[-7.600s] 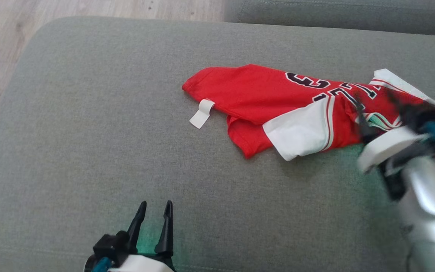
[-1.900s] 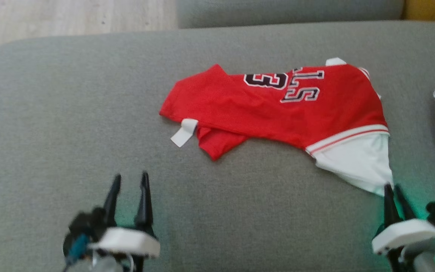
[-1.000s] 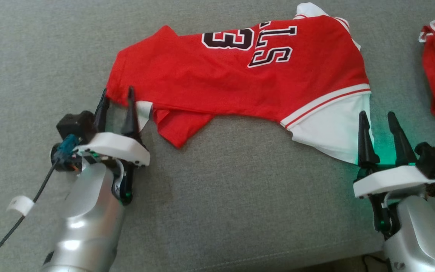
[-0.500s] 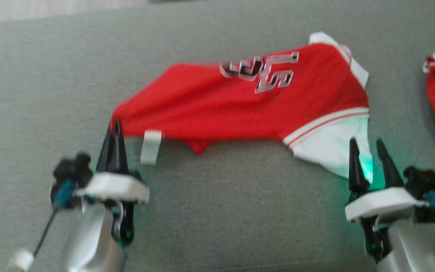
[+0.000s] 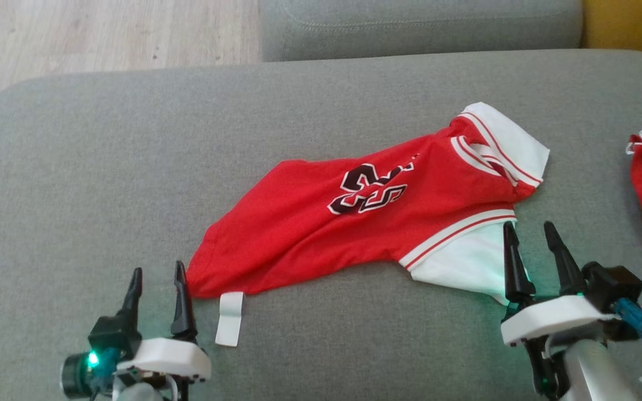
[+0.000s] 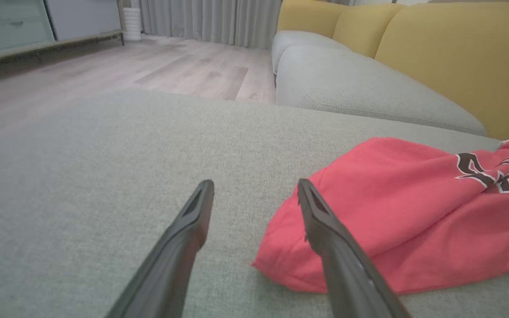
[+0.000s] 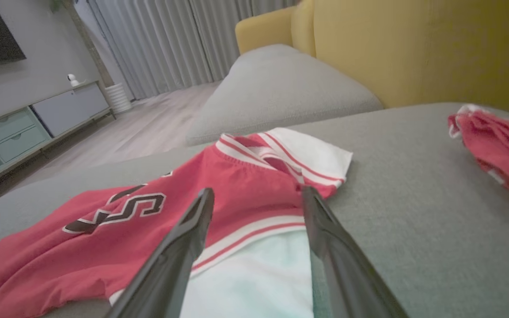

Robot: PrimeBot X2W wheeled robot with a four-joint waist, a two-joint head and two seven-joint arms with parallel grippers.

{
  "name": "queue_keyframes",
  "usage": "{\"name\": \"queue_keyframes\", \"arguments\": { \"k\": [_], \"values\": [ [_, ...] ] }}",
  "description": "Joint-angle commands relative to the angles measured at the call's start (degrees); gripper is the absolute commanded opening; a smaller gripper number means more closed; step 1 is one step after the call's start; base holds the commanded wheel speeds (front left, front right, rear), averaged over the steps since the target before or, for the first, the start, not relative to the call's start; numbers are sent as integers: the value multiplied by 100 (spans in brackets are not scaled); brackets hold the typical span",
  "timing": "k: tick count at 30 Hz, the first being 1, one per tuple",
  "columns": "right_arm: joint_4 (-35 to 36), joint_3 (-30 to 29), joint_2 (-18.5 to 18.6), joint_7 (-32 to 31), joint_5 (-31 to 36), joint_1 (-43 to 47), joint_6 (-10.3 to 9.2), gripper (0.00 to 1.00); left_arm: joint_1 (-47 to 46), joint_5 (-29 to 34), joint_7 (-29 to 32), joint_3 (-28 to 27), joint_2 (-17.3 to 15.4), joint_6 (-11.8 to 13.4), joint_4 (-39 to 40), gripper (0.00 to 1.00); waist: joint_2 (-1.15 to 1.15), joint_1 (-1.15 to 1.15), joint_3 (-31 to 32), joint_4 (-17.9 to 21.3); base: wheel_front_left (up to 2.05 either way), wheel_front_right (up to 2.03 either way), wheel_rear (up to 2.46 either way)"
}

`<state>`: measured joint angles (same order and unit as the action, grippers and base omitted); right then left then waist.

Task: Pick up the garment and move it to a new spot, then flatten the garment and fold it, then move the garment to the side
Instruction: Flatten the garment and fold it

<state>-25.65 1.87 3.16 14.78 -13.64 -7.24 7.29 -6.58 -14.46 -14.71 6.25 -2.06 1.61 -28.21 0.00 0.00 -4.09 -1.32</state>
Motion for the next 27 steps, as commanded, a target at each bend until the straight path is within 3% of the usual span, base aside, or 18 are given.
{"name": "queue_keyframes", "arguments": {
  "k": [1,7,14,18,27],
  "values": [
    [248,146,-9,22,113,-28,20,100,-95,130,-29,-243,-82,40,214,100,0,0,46,28,0,0,0],
    [169,296,-24,22,399,169,20,100,233,717,-29,-221,-82,-30,196,100,0,0,288,42,0,0,0],
    [18,341,-27,22,259,204,20,100,312,666,-29,-194,-82,-61,154,100,0,0,338,-7,0,0,0],
    [-12,354,-27,22,223,163,20,100,260,336,-29,-220,-82,-146,41,100,0,0,252,25,0,0,0],
    [-70,313,-28,22,229,93,20,100,-178,-675,-29,95,-82,-589,-552,100,0,0,-130,134,0,0,0]
  ]
}}
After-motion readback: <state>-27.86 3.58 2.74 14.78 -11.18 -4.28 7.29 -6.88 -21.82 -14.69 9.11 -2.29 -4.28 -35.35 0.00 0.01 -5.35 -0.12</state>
